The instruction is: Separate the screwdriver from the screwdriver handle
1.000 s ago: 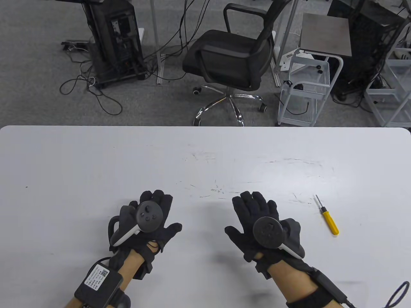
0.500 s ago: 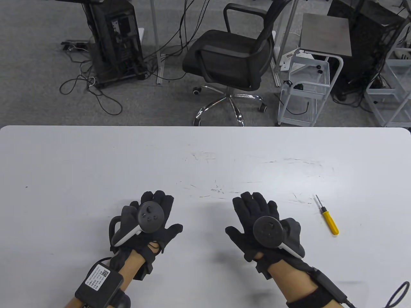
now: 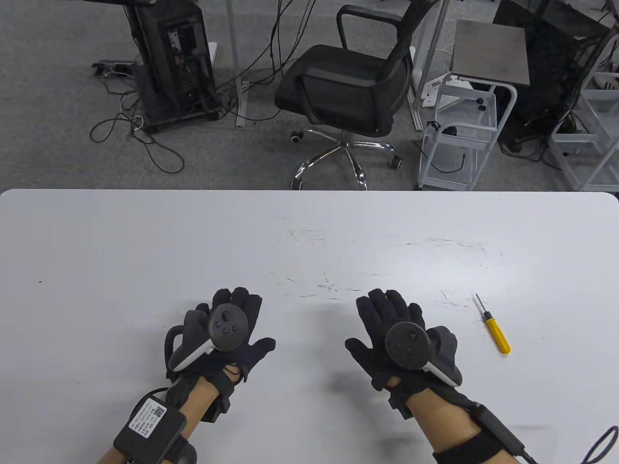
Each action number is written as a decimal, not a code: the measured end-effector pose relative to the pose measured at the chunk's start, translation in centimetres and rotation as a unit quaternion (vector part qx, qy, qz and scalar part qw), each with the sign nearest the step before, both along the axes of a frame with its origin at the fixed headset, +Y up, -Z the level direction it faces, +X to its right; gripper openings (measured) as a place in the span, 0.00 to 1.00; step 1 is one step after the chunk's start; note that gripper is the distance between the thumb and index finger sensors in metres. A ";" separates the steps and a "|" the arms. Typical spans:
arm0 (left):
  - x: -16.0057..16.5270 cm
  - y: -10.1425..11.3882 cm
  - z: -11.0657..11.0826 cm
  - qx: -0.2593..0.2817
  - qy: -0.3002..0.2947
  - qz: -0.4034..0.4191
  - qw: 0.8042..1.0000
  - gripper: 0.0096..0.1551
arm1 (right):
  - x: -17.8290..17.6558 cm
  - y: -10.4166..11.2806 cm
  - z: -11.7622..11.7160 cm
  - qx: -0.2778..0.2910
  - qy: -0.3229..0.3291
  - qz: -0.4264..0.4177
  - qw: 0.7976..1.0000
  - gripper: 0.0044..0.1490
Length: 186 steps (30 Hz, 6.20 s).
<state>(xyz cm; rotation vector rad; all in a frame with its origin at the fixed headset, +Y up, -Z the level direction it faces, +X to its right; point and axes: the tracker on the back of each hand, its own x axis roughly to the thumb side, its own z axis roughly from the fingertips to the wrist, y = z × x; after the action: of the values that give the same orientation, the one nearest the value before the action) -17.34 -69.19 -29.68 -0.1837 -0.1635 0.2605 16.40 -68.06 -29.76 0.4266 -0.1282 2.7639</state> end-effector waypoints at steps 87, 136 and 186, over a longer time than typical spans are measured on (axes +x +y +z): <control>4.1 1.1 2.6 0.063 -0.076 0.027 0.995 0.48 | -4.1 2.9 0.9 -0.016 0.129 0.049 0.990 0.31; 4.6 1.7 2.7 0.052 -0.106 0.028 0.993 0.26 | -4.5 2.4 1.5 0.004 0.155 0.066 0.986 0.31; 4.7 -7.3 -0.5 -0.022 -0.058 -0.220 0.974 0.25 | -2.3 2.9 0.6 -0.014 0.139 0.049 0.989 0.31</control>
<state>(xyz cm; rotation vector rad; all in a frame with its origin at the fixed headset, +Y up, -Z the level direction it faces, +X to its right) -12.63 -76.46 -30.14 -0.2745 -0.2285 -0.1885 14.05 -65.13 -29.16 0.8234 0.0001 2.7634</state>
